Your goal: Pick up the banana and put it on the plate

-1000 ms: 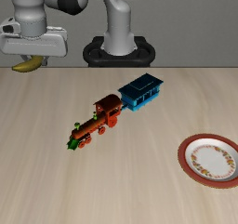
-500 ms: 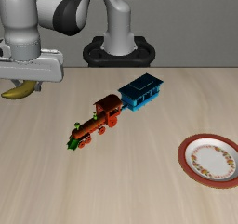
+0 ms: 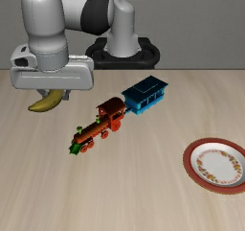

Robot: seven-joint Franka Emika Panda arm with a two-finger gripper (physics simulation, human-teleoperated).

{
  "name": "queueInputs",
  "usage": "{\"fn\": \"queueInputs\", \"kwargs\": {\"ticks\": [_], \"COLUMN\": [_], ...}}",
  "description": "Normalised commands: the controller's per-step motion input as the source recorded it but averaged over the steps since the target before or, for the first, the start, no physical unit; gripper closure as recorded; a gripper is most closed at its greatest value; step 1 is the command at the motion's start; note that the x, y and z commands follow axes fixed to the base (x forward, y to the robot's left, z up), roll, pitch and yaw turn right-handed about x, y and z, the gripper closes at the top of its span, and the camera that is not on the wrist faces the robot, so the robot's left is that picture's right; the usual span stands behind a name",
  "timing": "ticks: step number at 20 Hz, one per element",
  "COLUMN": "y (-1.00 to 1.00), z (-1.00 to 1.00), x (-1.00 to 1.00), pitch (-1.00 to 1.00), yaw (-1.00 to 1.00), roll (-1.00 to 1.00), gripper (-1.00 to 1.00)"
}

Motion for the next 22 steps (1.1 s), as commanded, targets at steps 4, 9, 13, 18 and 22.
{"fn": "queueInputs", "kwargs": {"ticks": [4,9,13,18,22], "y": [1.0,1.0,1.0,1.0,1.0], "z": [0.0,0.0,0.0,0.0,0.0], "x": [0.0,0.0,0.0,0.0,0.0], "pitch": [0.0,0.0,0.0,0.0,0.0], "yaw": [0.0,0.0,0.0,0.0,0.0], "roll": [0.0,0.0,0.0,0.0,0.0], "gripper": [1.0,1.0,1.0,1.0,1.0]}}
